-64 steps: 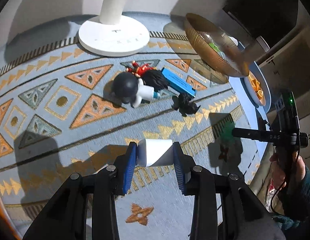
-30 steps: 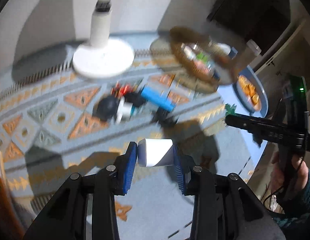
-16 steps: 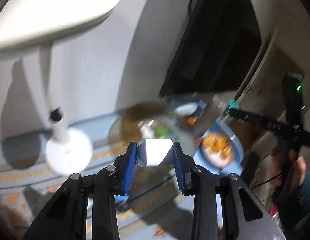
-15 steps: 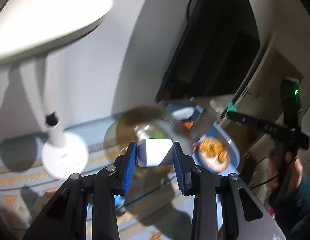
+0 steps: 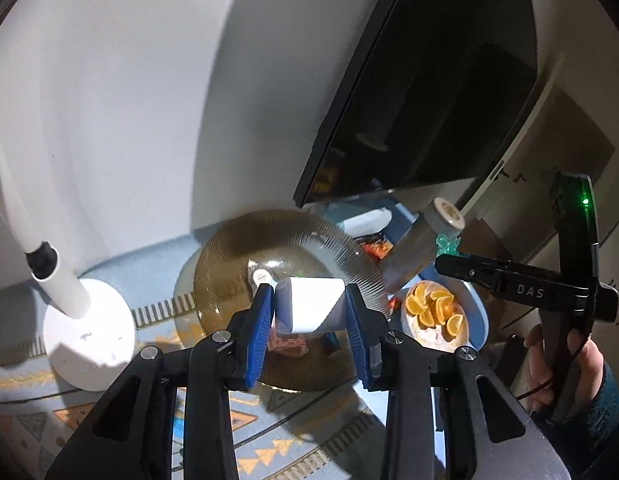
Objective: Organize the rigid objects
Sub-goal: 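Carry the white charger and green toy over the amber plate and open both tools, then grasp the black-haired figure with the left tool while the right tool grasps the small black figurine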
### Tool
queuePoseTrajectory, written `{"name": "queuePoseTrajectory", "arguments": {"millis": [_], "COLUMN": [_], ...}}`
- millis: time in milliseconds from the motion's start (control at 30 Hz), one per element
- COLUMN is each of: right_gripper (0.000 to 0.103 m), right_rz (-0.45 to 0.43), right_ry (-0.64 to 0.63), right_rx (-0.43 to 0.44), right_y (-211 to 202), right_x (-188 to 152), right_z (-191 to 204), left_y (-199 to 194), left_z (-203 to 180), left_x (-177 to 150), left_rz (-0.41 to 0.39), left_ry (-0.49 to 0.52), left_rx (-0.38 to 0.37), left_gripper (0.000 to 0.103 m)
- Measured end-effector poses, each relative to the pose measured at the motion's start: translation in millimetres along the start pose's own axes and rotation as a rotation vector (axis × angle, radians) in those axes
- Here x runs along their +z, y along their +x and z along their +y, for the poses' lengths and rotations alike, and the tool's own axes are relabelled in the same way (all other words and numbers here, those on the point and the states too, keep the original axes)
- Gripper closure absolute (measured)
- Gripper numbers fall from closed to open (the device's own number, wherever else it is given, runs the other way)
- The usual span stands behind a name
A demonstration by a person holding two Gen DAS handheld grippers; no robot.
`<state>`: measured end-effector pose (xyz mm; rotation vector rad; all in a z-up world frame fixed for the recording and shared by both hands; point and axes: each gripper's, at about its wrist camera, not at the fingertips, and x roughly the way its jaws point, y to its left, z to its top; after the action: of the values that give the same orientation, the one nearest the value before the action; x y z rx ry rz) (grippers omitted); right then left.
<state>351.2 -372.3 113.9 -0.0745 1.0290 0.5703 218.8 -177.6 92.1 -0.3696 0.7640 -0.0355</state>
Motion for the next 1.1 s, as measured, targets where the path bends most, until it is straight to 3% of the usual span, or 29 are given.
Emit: {"name": "queuePoseTrajectory", "arguments": {"millis": [267,500,533,600,633,667,800,1100], "right_gripper": [0.057,0.057,0.056,0.048,0.045,0.045,0.045,0.043], "right_rz": [0.076,0.156,0.174,0.189,0.188,0.188,0.174,0.129], "right_ry": [0.002,0.029,0.032,0.038,0.042,0.048,0.084,0.044], "right_rx": [-0.022,-0.022,-0.025,-0.023,-0.018,-0.025,-0.03,-0.005], "right_y": [30,62,67,73,74,74,63,24], "right_x": [3,-7,-8,-11,-13,-14,-16,-40], "right_z": [-6,-12,-13,-15,-17,-19,-27,4], "left_y": [44,62,64,68,67,64,46,-38], "left_z": [8,13,14,14,15,15,24,71], "left_x": [4,6,5,4,4,3,-7,-67], "left_rz": [0.086,0.11,0.116,0.13,0.121,0.105,0.117,0.095], "left_ry": [0.029,0.03,0.024,0.02,0.021,0.018,-0.018,-0.165], "left_rx": [0.048,0.063,0.062,0.074,0.107,0.129,0.093,0.145], "left_gripper": [0.071,0.07,0.067,0.035,0.011,0.005,0.005,0.005]}}
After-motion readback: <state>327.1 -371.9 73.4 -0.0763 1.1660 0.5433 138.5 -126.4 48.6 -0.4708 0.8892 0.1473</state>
